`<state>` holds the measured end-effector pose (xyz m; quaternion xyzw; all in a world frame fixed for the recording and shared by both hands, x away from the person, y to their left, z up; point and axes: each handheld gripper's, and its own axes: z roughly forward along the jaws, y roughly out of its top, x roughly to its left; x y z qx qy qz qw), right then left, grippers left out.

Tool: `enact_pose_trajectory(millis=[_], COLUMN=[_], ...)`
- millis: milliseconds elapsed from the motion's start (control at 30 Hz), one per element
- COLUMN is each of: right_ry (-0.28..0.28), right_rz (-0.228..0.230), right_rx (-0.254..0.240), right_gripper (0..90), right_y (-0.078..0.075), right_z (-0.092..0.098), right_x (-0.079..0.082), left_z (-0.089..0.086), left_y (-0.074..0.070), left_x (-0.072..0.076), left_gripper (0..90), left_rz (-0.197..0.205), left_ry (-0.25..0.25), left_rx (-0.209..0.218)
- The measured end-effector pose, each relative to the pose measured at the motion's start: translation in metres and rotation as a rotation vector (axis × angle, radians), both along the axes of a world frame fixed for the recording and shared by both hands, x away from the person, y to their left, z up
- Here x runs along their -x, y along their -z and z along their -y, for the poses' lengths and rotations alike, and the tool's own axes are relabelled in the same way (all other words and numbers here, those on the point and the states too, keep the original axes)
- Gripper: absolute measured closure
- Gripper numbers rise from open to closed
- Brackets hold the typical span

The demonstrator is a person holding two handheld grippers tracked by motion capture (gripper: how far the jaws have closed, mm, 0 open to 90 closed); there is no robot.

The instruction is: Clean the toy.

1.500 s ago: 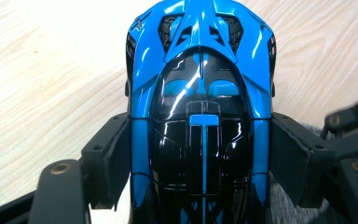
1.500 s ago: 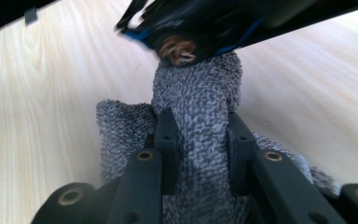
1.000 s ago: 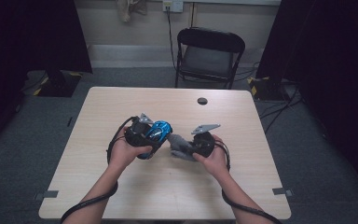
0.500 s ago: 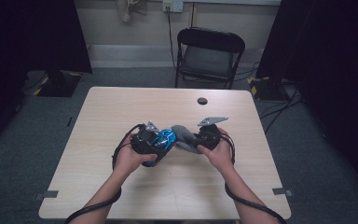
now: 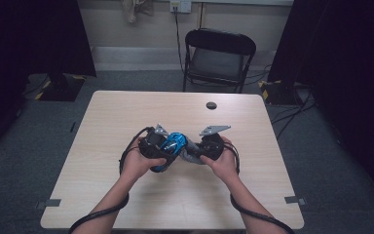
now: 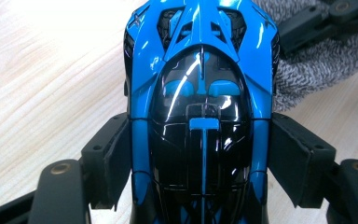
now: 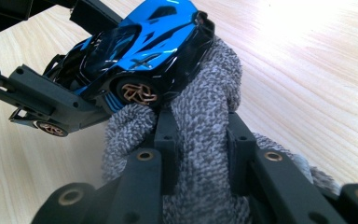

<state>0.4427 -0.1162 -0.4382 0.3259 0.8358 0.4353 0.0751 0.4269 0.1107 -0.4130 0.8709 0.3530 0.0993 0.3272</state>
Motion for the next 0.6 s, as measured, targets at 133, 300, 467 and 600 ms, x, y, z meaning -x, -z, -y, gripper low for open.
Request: enact_pose_trajectory(millis=[133,300,467,600], right_ry=[-0.004,-0.022,-0.051,-0.075], right_rz=[-0.004,-0.007,-0.012,-0.019], right_rx=[-0.001,0.005,0.004,0.003], right_gripper=[71.8,71.8,71.8,71.8], right_y=[0.001,0.004,0.008,0.012], right_z=[-0.001,-0.006,-0.015,-0.022], right_x=[0.001,0.003,0.008,0.012], left_z=[-0.001,0.0,0.001,0.0], left_y=[0.0,-0.002,-0.005,-0.007], left_x=[-0.001,-0.002,-0.004,-0.006], left_gripper=[27.9,28.0,27.9,28.0], left_rz=[-0.003,0.002,0.009,0.011], left_ry=[-0.005,-0.007,-0.013,-0.022], left_rx=[-0.002,0.0,-0.006,0.003])
